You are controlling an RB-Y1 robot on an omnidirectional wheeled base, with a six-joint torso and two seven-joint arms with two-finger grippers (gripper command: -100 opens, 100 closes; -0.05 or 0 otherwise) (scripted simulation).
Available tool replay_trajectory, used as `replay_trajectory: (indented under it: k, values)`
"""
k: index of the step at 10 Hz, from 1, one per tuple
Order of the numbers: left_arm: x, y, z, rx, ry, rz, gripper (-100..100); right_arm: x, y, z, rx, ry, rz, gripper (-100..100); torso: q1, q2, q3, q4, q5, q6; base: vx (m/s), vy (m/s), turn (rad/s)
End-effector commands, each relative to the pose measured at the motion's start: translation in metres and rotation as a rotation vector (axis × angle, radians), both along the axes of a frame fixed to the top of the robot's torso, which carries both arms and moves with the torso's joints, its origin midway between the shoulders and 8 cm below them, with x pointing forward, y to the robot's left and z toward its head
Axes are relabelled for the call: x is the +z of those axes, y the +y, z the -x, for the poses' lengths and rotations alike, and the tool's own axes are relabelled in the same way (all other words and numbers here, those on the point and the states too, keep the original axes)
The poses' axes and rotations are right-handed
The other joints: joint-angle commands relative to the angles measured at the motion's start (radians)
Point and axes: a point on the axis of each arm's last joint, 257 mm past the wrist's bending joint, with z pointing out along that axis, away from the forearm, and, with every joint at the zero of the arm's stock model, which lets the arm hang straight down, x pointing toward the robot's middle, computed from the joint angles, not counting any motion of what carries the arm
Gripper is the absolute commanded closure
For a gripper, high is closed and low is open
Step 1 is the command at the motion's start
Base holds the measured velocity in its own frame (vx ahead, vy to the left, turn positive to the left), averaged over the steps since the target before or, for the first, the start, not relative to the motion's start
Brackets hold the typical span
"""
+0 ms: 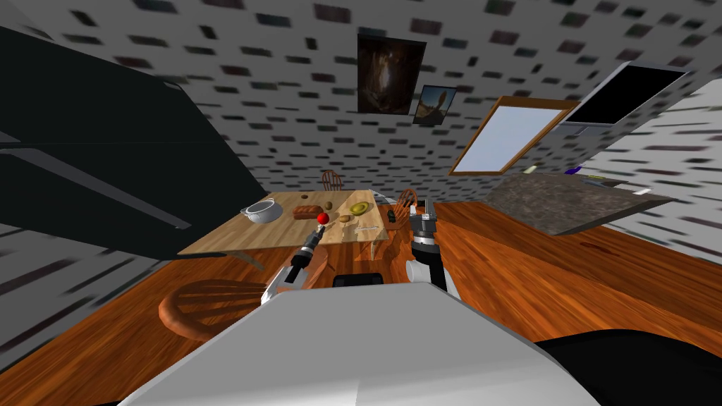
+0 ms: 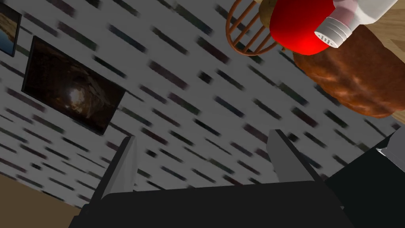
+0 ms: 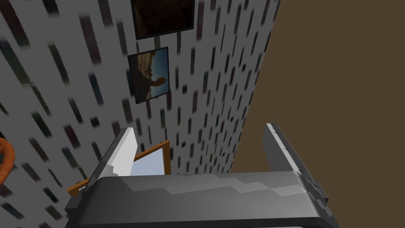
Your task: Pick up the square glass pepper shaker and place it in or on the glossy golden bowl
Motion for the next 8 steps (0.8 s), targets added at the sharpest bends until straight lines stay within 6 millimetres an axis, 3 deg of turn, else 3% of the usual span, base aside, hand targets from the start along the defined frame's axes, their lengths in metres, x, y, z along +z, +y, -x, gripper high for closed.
replay_trajectory:
  k: [1,8]
  values:
    - [-0.016,0.004,-0.003,-0.005,0.033,-0.037,-100,0.000,0.000,0.000,0.000,0.000,0.000,0,0.000,0.000,0.000,0.000,0.000,0.000,0.020,-0.008,-0.002]
    - [-0.072,0.024,-0.008,-0.006,0.166,-0.134,-100,0.000,0.000,0.000,0.000,0.000,0.000,0,0.000,-0.001,-0.001,0.000,0.000,0.000,0.027,-0.009,-0.007]
